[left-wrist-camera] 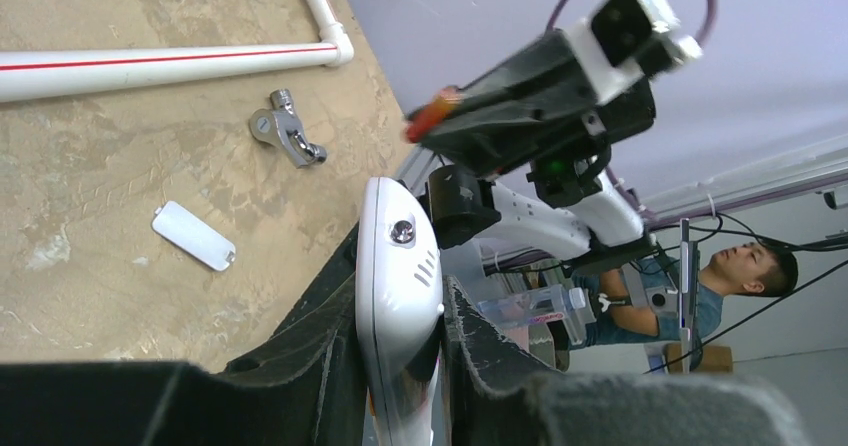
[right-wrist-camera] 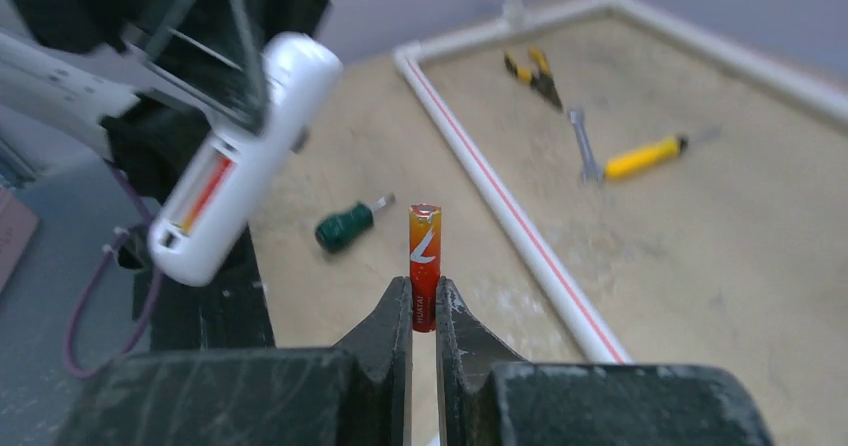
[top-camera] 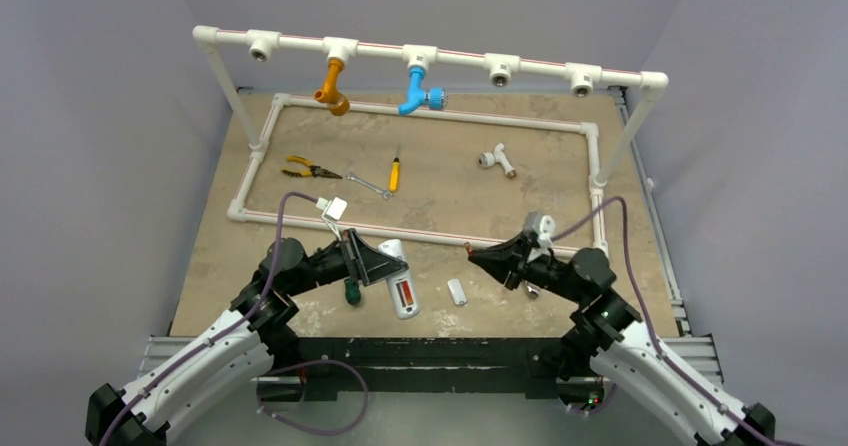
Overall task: Load the batteries into the remote control
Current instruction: Load the battery into the remote control.
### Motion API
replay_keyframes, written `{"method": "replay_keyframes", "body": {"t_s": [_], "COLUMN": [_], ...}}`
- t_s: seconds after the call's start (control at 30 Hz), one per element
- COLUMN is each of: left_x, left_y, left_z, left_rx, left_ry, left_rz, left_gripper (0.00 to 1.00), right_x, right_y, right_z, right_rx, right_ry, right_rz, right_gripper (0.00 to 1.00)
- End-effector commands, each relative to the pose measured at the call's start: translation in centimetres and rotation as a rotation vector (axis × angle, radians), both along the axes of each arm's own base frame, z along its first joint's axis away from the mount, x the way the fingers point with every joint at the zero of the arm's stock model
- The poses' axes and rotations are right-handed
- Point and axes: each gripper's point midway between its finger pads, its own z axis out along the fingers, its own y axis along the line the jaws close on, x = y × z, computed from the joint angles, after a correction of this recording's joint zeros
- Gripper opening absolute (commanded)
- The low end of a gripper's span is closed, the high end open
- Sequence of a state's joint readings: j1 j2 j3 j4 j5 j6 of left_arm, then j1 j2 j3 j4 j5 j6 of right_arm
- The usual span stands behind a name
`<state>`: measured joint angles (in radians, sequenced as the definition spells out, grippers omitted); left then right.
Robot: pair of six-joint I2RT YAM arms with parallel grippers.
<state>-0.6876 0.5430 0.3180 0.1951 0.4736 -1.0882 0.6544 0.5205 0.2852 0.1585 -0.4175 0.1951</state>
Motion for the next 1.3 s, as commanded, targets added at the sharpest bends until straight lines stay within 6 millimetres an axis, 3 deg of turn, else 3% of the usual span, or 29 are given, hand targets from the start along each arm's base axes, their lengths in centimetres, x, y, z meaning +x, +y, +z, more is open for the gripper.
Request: {"method": "replay_keyframes", "body": {"t_s": [0.0, 0.2, 0.53, 0.93, 1.27], "left_x": [0.4, -0.7, -3.4, -5.9, -5.4], "left_y": [0.1, -0.1, 0.1, 0.6, 0.2], "left_z": [2.2, 3.4, 5.4, 5.8, 5.4], "left_rx": [-0.050, -0.071, -0.110, -0.147, -0.154], "left_ry": [-0.087, -0.215, -0.497, -0.675, -0.641], "left_rz": [0.018, -0.048, -0.172, -0.269, -0.270], "left_gripper": [0.00, 0.00, 0.00, 0.00, 0.00], "right_x": [-4.3, -8.4, -10.8, -11.0, -9.0], "right_y": [-0.1, 0.2, 0.4, 0.1, 0.2], "right_z": [7.1, 7.1, 8.5, 8.2, 8.0], "right_rx": [0.225, 0.208, 0.200, 0.183, 0.198], "right_ry": [-0.316, -0.449, -0.600, -0.593, -0.474], "right_rz": [0.170, 0.390, 0.548, 0.541, 0.420], "right_gripper": [0.00, 0.00, 0.00, 0.00, 0.00]}}
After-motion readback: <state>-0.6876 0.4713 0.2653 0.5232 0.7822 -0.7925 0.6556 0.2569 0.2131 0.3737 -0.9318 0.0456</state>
